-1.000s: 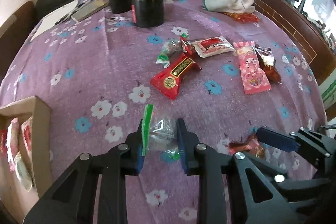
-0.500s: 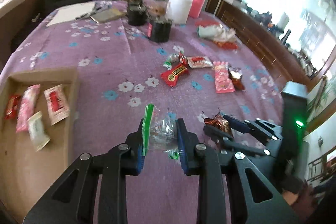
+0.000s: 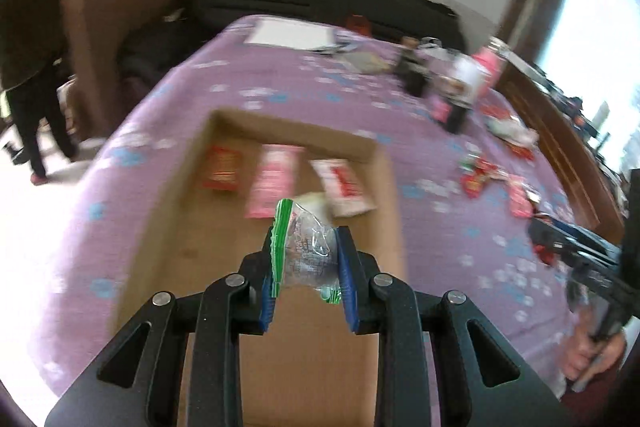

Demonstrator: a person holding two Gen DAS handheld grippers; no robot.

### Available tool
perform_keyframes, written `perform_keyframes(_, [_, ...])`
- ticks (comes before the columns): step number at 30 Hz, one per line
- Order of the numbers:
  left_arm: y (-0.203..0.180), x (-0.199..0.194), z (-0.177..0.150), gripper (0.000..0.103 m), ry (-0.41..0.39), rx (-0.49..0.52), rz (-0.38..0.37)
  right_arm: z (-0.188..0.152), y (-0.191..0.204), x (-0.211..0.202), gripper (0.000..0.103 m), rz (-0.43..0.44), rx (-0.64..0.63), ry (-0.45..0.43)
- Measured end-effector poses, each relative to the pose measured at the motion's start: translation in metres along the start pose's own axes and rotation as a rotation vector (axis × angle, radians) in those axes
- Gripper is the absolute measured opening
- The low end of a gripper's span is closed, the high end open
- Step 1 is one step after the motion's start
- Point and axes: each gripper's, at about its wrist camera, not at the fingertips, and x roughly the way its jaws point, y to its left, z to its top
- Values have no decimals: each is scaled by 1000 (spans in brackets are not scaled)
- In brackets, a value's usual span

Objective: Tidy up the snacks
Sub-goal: 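Carry the clear bag and red foil packet into the box and release both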

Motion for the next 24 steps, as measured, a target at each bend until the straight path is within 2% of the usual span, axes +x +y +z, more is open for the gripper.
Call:
perform_keyframes(6, [45,24,1,24,32,-58,42,17,75,31,42,97,-90,36])
perform_keyframes(10, [53,50,6,24,76,-79,33,17,127,69,42,141,-162,102])
perform_keyframes(14, [53,69,12,24,107,-74,46,10,167,105,42,144,-231,167])
perform_keyframes(21, [59,81,17,25,122,-83,60,1,195,140,42,133,-286,227])
perform_keyframes(24, [65,76,18,25,119,-111,28,1,198,146,45,128,-297,229])
